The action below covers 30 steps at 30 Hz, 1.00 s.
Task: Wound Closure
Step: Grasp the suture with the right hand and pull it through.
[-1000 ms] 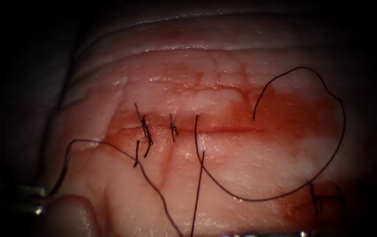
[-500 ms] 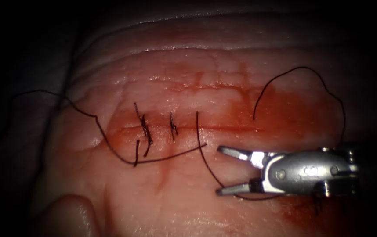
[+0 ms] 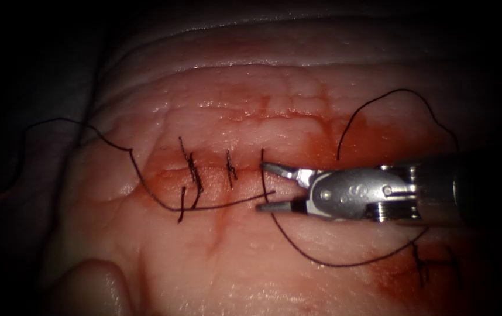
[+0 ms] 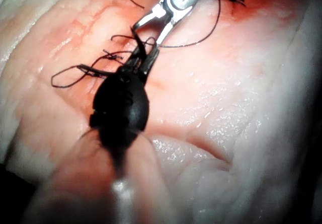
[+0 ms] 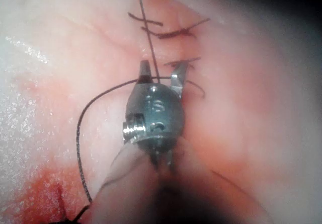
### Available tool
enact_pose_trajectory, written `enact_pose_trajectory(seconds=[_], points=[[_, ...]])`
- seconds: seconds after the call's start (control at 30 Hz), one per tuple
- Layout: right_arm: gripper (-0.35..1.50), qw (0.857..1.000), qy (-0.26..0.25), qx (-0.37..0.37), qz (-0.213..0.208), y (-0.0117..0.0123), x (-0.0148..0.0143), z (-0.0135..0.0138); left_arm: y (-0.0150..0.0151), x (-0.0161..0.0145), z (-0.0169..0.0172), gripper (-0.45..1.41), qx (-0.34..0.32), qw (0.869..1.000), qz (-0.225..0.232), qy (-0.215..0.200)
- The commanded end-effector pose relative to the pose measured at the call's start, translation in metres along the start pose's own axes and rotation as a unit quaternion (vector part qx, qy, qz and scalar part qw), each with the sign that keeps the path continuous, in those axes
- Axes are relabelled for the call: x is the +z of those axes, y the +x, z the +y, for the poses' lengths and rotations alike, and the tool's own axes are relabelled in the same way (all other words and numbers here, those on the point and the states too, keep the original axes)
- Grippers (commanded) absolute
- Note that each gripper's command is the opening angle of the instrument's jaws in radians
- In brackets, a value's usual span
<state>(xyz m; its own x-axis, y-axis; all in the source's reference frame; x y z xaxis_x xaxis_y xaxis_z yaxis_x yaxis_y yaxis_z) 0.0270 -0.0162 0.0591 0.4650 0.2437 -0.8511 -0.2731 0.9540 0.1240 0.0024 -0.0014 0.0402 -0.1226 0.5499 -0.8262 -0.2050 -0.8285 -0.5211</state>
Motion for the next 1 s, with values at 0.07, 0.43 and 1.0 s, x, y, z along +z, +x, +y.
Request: enact_pose_trajectory(seconds=[0.07,0.43,1.0], points=[[-0.35,1.0,0.008,-0.004,-0.014,-0.0005,0.0011,-0.0007,-0.0007,0.001,0.0003,-0.45,0.001,1.0,0.003,-0.003],[-0.35,0.998,0.004,0.052,-0.044,0.0026,-0.0033,-0.0052,-0.0008,0.0015,0.0004,-0.45,0.002,1.0,0.005,-0.004],[-0.35,0.997,0.072,0.032,0.009,0.013,-0.0058,-0.0163,-0.0012,0.0021,0.0006,-0.45,0.004,1.0,0.005,-0.007]])
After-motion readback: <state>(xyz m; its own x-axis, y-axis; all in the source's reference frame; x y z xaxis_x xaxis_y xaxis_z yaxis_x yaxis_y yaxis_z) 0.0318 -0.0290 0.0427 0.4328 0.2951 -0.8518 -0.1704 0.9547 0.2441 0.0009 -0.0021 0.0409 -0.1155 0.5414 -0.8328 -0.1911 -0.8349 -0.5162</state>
